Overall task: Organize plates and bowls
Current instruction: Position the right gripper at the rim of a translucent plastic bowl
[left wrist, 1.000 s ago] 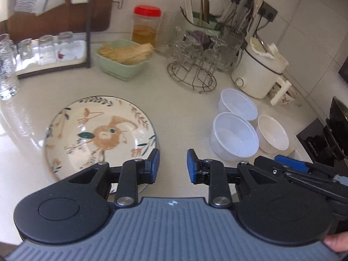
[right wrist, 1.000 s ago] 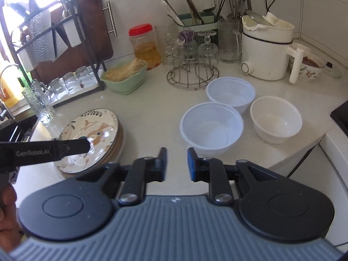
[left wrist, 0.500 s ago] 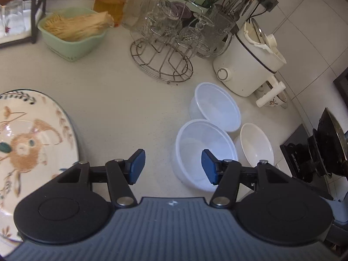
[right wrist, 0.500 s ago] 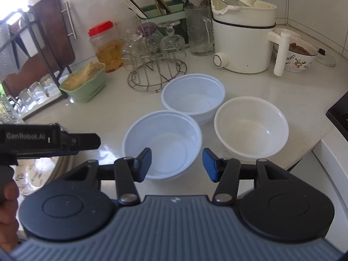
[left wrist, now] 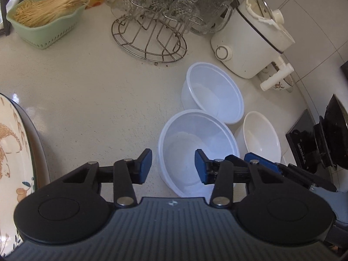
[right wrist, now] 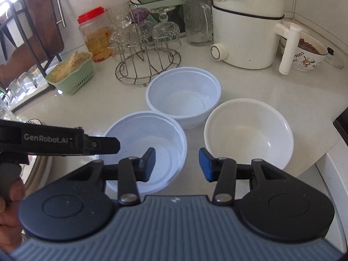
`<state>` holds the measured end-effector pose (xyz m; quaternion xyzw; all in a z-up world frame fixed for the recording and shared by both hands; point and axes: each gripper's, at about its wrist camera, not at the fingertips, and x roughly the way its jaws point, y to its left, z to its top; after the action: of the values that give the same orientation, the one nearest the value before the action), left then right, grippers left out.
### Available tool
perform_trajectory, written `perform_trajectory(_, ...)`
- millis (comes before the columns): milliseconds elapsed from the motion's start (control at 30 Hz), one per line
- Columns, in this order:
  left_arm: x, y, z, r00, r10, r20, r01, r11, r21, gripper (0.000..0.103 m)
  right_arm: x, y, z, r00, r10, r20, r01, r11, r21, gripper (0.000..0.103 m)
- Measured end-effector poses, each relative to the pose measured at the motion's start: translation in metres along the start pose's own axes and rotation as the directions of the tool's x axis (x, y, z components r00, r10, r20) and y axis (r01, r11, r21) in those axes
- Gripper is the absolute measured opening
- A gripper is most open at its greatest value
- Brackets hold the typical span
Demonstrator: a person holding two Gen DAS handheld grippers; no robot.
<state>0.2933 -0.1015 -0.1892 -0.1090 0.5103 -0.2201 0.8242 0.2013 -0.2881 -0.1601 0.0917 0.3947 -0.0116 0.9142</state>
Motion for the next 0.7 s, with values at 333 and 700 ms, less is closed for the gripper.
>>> perform_trajectory(333, 0.006, -0.001, 0.006, 0.999, 0.035, -0.030, -0.036, 0.999, -0.021, 0.025, 0.011, -0.005, -0.003, 0.998, 0.030, -0.052, -0.030, 1.000, 0.009, 0.028)
perform_trajectory(700, -0.038, 0.021, 0.005, 0.990, 0.135, 0.031, -0.134, 0.991, -0.025, 0.025, 0.007, 0.017, 0.005, 0.985, 0.167, -0.046, -0.167, 0.986, 0.007, 0.028)
